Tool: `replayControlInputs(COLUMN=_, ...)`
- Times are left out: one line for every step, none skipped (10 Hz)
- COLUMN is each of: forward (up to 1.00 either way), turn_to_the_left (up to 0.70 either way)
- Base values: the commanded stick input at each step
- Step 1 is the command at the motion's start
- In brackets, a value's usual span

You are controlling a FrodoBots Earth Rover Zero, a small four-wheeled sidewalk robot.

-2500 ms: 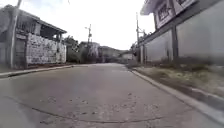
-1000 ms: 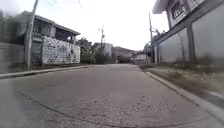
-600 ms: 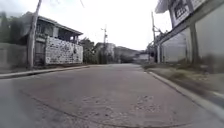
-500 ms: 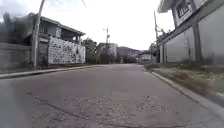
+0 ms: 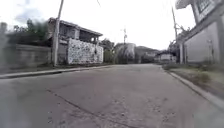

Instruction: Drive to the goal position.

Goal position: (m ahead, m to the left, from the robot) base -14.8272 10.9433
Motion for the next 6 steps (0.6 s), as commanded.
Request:
replayControlInputs(forward=0.0, turn_to_the_left=0.98)
replayControlInputs(forward=0.0, turn_to_the_left=0.98)
replayControlInputs(forward=0.0, turn_to_the_left=0.98)
replayControlInputs(forward=0.0, turn_to_the_left=0.98)
replayControlInputs(forward=0.0, turn_to_the_left=0.98)
replayControlInputs(forward=0.0, turn_to_the_left=0.98)
